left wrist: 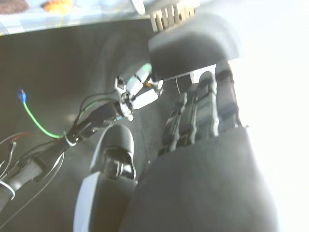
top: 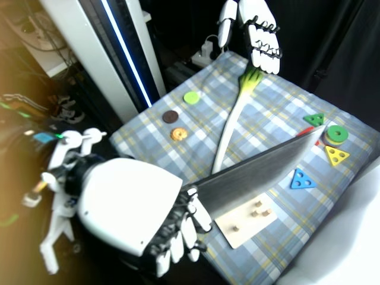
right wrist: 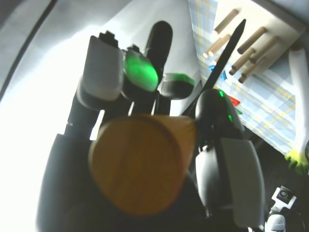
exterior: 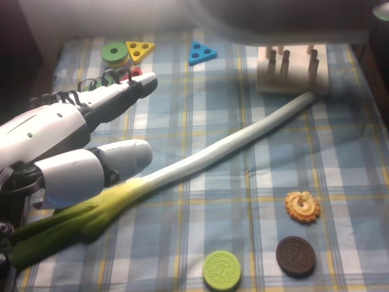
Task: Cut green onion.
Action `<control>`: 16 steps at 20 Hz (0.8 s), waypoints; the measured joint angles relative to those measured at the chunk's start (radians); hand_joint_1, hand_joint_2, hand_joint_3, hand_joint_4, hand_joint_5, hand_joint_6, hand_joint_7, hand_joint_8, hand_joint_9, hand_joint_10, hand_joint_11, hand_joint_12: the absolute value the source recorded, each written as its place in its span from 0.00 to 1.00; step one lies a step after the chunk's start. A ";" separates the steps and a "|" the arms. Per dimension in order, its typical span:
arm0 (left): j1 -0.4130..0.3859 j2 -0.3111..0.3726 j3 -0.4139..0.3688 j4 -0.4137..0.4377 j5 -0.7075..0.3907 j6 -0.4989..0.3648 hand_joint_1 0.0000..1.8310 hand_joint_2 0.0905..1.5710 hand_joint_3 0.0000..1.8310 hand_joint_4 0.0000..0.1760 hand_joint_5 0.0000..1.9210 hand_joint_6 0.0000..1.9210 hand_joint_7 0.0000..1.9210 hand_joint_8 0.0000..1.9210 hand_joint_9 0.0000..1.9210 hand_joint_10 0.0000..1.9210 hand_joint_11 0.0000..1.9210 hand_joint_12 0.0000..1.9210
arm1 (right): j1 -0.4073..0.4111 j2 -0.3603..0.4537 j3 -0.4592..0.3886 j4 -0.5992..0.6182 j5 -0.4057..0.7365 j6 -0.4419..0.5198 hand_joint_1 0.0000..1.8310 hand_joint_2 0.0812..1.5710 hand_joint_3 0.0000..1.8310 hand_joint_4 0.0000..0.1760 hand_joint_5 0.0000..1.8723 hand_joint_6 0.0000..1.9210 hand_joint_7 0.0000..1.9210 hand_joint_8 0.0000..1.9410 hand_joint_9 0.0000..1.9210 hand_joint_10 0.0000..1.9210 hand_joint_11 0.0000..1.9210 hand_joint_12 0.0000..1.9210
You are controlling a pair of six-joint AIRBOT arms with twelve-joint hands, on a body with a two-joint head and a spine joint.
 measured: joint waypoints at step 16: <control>0.000 -0.001 0.000 -0.005 0.024 0.000 0.00 0.90 0.00 0.00 0.00 0.00 0.01 0.00 0.03 0.00 0.00 0.10 | -0.039 0.030 -0.022 -0.003 0.075 0.098 0.21 0.97 0.00 0.16 0.42 1.00 0.61 1.00 0.70 1.00 0.78 1.00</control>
